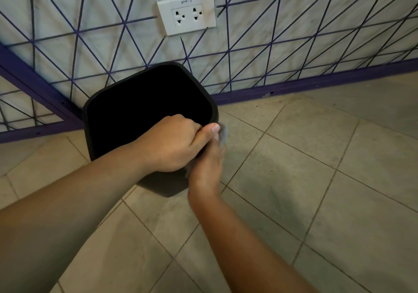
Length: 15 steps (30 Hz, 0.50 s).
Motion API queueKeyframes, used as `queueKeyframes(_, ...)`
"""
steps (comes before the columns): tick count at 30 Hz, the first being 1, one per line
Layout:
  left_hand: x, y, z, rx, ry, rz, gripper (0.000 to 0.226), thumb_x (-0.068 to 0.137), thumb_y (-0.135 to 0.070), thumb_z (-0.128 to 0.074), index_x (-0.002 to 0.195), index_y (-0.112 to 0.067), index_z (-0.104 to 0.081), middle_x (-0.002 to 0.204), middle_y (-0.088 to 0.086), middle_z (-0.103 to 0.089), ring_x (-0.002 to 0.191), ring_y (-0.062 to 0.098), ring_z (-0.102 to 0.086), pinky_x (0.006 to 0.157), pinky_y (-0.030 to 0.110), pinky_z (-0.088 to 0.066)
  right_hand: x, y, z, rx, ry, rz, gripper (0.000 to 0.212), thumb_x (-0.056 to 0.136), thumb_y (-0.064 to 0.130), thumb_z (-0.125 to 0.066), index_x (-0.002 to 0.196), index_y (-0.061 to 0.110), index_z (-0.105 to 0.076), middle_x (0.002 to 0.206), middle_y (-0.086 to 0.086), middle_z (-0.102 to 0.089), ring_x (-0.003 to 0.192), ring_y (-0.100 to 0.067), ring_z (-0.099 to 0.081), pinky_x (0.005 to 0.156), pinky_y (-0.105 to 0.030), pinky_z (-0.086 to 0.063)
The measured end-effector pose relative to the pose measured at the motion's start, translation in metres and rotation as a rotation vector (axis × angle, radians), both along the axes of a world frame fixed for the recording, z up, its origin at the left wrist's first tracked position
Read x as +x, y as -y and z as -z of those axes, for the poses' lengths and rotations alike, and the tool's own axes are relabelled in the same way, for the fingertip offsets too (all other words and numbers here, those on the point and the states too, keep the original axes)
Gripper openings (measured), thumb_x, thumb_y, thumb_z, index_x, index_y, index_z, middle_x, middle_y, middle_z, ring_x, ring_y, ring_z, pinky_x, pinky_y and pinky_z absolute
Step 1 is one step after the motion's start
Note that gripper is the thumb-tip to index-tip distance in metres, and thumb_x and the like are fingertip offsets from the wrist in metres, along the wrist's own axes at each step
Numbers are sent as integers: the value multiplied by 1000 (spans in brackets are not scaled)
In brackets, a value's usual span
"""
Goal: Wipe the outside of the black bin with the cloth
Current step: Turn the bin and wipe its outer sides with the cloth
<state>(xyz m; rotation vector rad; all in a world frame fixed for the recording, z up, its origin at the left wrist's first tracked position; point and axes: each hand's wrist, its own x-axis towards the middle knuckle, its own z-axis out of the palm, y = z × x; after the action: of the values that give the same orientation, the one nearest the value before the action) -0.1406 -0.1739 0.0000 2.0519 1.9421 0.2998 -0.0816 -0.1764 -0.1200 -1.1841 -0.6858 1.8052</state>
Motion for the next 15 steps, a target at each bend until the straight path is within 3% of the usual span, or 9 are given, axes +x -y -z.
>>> queueKeyframes(2, -1, 1, 0, -7, -2, -5, 56, 99, -52, -27, 62, -22, -57, 52, -3, -53, 49, 9, -52, 56, 31, -45, -3, 6, 6, -21, 15, 59, 81, 95, 78, -39, 162, 33, -39, 166, -6, -41, 153, -26, -41, 117, -45, -45)
queueKeyframes(4, 0, 1, 0, -1, -20, -17, 56, 99, -52, -27, 63, -20, -55, 52, -2, -49, 48, 11, -49, 56, 31, -44, 0, -10, 21, -202, 21, 77, 67, 109, 62, -35, 165, 26, -33, 162, -11, -43, 146, -29, -46, 108, -39, -43)
queueKeyframes(6, 1, 1, -1, -6, -33, -23, 56, 98, -53, -27, 63, -19, -54, 53, -1, -48, 48, 13, -49, 56, 32, -43, 2, -24, 32, -330, 2, 38, 69, 109, 62, -35, 166, 22, -33, 162, -13, -44, 144, -31, -48, 112, -41, -43)
queueKeyframes(12, -2, 0, -2, -24, 16, -24, 57, 98, -53, -28, 63, -19, -58, 52, -1, -52, 49, 12, -52, 56, 34, -46, -4, 3, 13, -129, 19, 75, 72, 103, 65, -36, 165, 29, -34, 166, -9, -39, 150, -28, -44, 119, -47, -43)
queueKeyframes(15, 0, 1, -2, -11, -24, -25, 56, 99, -52, -28, 64, -19, -56, 54, -1, -50, 50, 12, -51, 61, 37, -48, -1, -18, 33, -283, 52, 52, 66, 109, 61, -32, 165, 25, -35, 162, -12, -45, 145, -29, -47, 117, -44, -42)
